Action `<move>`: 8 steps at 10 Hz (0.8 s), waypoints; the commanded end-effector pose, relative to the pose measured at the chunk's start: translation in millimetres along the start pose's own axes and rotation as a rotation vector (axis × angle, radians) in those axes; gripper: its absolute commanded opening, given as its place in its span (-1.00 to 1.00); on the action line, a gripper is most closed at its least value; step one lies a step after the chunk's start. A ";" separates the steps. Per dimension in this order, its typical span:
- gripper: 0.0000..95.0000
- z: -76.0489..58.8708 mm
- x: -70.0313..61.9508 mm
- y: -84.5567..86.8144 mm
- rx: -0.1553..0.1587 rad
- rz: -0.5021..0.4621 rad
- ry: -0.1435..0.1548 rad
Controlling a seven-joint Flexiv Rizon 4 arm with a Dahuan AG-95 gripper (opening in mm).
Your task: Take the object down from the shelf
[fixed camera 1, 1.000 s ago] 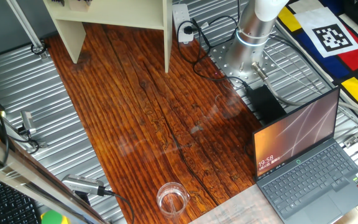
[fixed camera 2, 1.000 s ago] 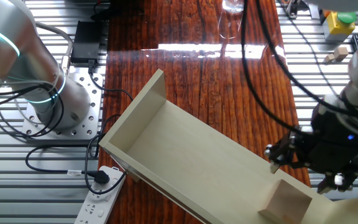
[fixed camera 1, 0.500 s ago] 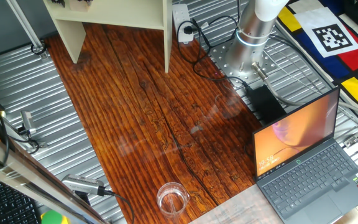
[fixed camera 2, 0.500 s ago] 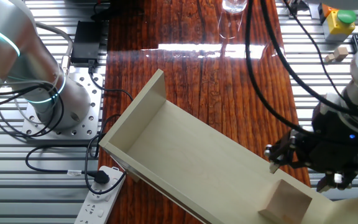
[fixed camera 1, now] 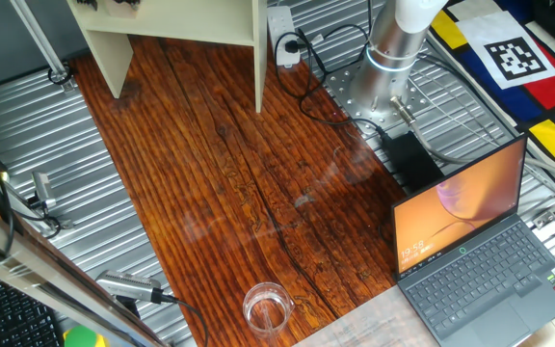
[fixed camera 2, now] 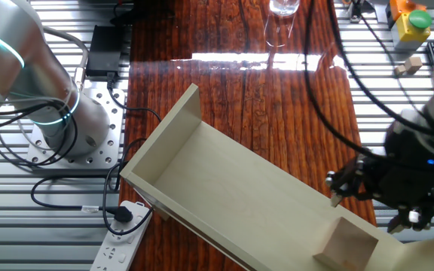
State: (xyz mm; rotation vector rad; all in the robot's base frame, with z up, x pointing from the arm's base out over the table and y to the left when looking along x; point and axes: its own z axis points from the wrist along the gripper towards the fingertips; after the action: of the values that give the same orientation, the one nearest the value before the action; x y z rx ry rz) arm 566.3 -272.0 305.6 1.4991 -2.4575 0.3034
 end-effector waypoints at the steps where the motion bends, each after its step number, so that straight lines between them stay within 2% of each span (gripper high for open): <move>1: 0.60 -0.4 -0.1 -2.3 -0.025 -0.040 -0.016; 5: 0.60 5.7 12.3 -14.5 -0.029 -0.046 -0.033; 7: 0.60 6.6 16.7 -14.7 -0.059 -0.026 -0.047; 8: 0.60 7.3 17.3 -14.5 -0.055 -0.026 -0.046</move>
State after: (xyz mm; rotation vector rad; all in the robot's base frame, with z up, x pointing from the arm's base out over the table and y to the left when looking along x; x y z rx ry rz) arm 567.0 -295.7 303.5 1.5315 -2.4633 0.2049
